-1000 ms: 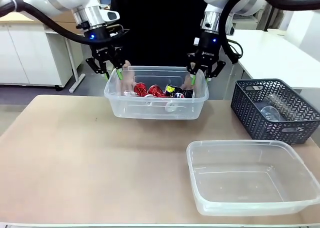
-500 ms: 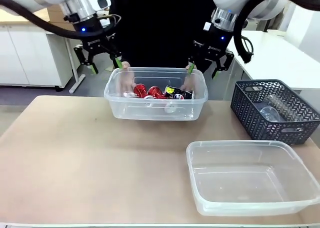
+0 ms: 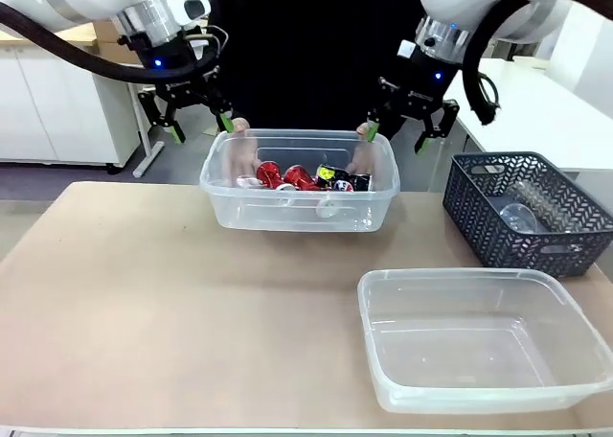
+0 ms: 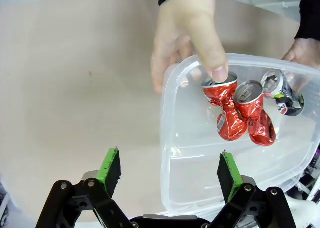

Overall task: Sort the waste into each basket.
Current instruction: Release the Organizing box you were holding, then pick up the Organizing box on the right side of the table and lift it.

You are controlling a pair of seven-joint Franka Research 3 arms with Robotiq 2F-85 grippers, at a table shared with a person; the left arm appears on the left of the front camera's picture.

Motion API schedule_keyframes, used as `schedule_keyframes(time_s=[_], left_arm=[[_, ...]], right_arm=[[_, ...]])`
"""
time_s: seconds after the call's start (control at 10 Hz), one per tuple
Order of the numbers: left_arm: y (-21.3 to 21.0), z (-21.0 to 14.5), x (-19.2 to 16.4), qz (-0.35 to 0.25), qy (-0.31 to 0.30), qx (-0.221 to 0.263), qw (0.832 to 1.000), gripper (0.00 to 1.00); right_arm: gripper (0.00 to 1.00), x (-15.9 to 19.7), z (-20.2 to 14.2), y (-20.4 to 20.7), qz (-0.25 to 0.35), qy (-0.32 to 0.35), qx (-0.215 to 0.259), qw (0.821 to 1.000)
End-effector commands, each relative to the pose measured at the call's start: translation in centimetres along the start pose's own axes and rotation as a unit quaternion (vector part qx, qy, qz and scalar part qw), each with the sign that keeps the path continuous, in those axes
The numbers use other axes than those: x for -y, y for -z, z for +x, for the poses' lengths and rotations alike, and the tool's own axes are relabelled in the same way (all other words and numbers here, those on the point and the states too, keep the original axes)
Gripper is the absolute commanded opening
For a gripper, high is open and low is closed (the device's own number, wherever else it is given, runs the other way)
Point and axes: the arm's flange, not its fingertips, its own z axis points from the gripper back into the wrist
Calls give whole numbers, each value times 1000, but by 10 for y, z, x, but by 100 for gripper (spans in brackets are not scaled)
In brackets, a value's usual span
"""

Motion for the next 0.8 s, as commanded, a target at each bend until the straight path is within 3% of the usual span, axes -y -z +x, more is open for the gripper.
schedule_keyframes(time_s=[0.0,0.6,0.7], left_arm=[[-4,3,-1,-5,-1,-5,1000,100],[-2,2,1,-1,0,-2,1000,100],[-27,2,21,41,2,1,999,100]], right_arm=[[100,-2,5,-3,-3,2,5,1000],[100,-1,2,-1,1,0,1,1000],[100,5,-31,-38,-55,-48,25,997]])
